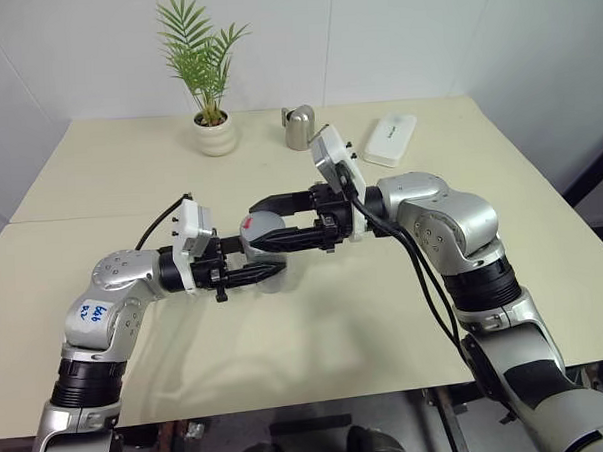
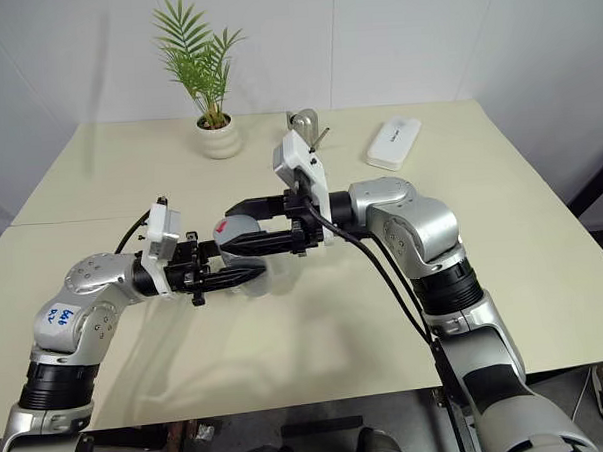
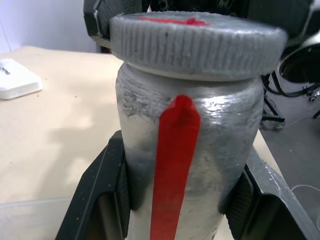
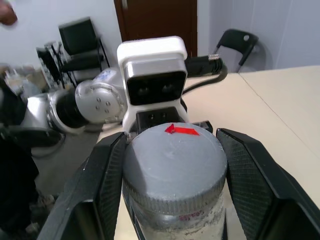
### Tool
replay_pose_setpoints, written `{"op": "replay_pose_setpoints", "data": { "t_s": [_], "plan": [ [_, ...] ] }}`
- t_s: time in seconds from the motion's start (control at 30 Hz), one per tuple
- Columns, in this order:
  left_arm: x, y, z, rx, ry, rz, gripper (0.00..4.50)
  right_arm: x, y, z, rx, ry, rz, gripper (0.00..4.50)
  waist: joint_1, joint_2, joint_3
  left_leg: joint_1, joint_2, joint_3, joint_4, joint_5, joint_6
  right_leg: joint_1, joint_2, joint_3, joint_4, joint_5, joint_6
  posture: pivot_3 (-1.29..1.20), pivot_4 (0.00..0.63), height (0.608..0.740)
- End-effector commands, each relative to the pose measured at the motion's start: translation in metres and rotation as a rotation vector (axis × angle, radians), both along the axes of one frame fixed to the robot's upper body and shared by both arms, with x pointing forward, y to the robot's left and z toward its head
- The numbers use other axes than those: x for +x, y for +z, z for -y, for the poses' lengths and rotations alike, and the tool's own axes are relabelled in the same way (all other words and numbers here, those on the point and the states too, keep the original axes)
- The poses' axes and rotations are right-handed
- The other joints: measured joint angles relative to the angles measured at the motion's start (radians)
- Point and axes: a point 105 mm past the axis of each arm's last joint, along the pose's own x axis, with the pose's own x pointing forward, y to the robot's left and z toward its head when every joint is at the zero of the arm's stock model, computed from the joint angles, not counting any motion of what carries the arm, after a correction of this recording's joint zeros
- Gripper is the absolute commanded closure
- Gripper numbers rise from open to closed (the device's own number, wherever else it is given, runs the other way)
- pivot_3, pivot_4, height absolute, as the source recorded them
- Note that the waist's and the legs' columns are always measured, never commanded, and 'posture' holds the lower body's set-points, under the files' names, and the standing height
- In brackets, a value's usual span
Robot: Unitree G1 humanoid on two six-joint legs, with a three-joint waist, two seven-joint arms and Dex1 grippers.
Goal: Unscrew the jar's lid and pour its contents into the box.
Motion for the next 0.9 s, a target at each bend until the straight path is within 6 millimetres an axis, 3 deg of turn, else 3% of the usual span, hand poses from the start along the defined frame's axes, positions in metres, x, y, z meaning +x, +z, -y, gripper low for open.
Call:
{"op": "replay_pose_setpoints", "data": {
  "t_s": [0.03,0.23,0.33,0.43,0.53,0.6,0.73,0.9],
  "plan": [
    [-0.004,0.000,0.001,0.012,-0.008,0.014,2.57,-0.013,0.046,0.020,0.219,0.045,-0.014,1.97,0.000,0.000,0.000,0.000,0.000,0.000,0.000,0.000,0.000,0.000,0.000,0.000,0.000,0.000,0.000,0.00,0.150,0.740],
    [-0.004,-0.001,-0.003,0.004,0.010,0.004,2.57,0.013,0.030,0.057,0.218,-0.168,-0.045,1.97,0.004,0.000,0.000,0.000,-0.001,-0.001,0.000,0.000,0.000,0.000,0.000,0.000,0.000,0.000,0.000,0.00,0.150,0.740],
    [-0.003,0.000,-0.006,-0.011,0.032,0.001,2.57,0.043,-0.009,0.093,0.114,-0.409,0.034,1.97,0.009,0.000,0.000,0.000,-0.001,-0.001,0.000,0.000,0.000,0.001,0.000,0.000,0.000,0.000,0.000,0.00,0.150,0.740],
    [0.000,0.003,-0.011,-0.040,0.061,-0.009,2.57,0.077,-0.080,0.157,0.015,-0.718,0.056,1.97,0.013,-0.001,0.000,0.000,-0.002,0.000,0.000,-0.001,0.001,0.001,-0.001,0.000,-0.001,0.000,0.000,0.00,0.150,0.740],
    [0.003,0.004,-0.012,-0.048,0.065,-0.016,2.57,0.085,-0.128,0.194,-0.034,-0.892,0.061,1.97,0.014,0.000,0.000,0.000,-0.003,0.002,-0.001,-0.001,0.001,0.001,-0.001,0.000,-0.002,0.000,0.000,0.00,0.150,0.740],
    [0.005,0.005,-0.012,-0.048,0.064,-0.016,2.57,0.086,-0.146,0.207,-0.035,-0.966,0.045,1.97,0.009,0.001,0.001,0.001,-0.003,0.003,-0.001,0.000,0.001,0.001,-0.001,0.000,-0.002,0.000,0.000,0.00,0.150,0.740],
    [0.009,0.007,-0.012,-0.031,0.057,-0.008,2.57,0.087,-0.163,0.219,-0.018,-1.032,0.018,1.97,-0.007,0.001,0.001,0.004,-0.001,0.003,0.000,0.001,0.001,0.003,0.000,0.002,-0.001,0.000,0.001,0.00,0.150,0.740],
    [0.016,0.012,-0.011,-0.031,0.050,0.002,2.57,0.085,-0.162,0.223,0.044,-1.046,-0.031,0.29,-0.001,0.001,0.001,0.008,0.001,0.003,0.000,0.002,-0.001,0.006,0.001,0.003,0.001,0.001,0.000,0.00,0.150,0.740]
  ]
}}
